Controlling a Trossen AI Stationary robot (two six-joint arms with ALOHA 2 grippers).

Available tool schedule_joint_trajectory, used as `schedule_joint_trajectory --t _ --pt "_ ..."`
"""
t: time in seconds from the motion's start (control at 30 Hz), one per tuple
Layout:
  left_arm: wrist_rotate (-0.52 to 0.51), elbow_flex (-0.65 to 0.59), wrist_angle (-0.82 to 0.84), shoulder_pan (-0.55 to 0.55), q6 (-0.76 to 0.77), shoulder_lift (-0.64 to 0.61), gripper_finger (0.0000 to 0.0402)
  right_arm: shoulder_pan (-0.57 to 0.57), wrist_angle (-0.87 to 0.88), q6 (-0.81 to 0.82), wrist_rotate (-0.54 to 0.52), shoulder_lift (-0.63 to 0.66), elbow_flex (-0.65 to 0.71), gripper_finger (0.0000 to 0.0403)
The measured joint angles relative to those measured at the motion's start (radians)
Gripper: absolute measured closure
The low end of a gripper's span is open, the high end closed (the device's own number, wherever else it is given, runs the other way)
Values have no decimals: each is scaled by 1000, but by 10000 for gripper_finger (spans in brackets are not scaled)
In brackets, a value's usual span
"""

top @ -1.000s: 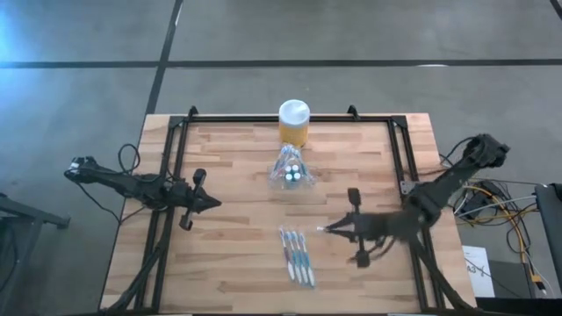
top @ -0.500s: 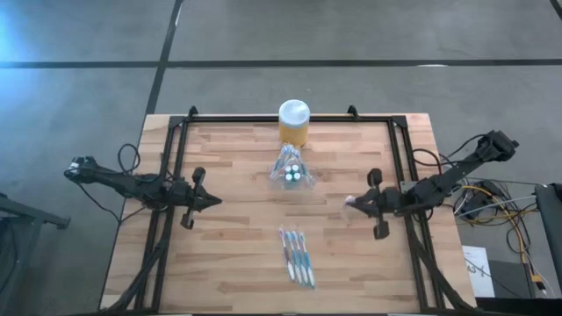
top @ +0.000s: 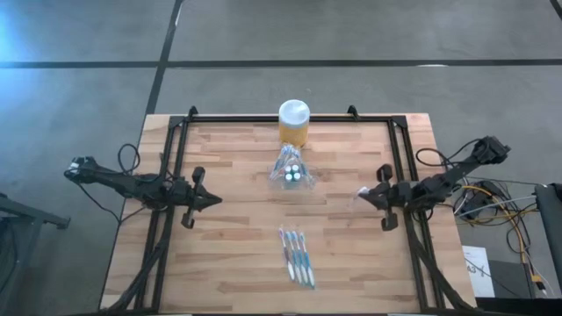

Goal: Pick & Place toothbrushing station
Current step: Put the purple toothbrush into the right of the transparent organizer

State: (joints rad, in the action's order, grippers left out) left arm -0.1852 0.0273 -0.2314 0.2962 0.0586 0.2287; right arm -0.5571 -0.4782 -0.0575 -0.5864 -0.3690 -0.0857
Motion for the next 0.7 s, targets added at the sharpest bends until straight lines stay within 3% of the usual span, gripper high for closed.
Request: schedule_joint_trajectory --t 0.33,0.43,0.57,0.7 --pt "-93 0 0 0 -2 0 388 0 11 45 -27 112 77 395" --pt "-93 0 0 0 7 0 390 0 -54 68 -91 104 77 395" --pt "-93 0 0 0 46 0 389 16 -72 97 -151 49 22 395" --pt "-93 0 0 0 47 0 392 64 -53 84 -150 -97 -89 395"
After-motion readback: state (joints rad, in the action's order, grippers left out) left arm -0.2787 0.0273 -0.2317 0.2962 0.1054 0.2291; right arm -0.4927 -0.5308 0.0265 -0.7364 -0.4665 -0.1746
